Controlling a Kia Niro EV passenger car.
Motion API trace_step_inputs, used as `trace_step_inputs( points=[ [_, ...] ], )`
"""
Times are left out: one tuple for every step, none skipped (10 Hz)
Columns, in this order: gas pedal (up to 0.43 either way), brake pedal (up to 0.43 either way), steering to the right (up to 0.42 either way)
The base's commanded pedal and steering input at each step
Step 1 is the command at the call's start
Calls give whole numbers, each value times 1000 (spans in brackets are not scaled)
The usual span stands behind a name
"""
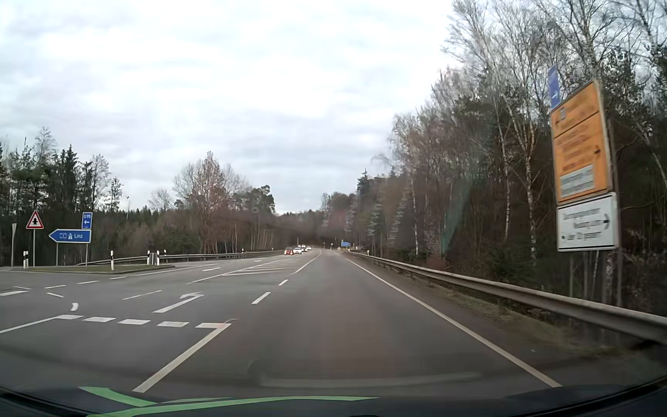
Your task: Follow the waypoints while adhering to traffic rules and regulations
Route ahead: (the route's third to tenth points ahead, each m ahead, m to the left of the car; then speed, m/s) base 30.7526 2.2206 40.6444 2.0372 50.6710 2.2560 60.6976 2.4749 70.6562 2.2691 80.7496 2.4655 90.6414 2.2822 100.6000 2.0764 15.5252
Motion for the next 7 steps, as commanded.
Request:
trace_step_inputs(
  points=[
    [110,0,0],
    [110,0,0],
    [118,0,0],
    [118,0,0],
    [130,0,0],
    [130,0,0],
    [130,0,0]
  ],
)
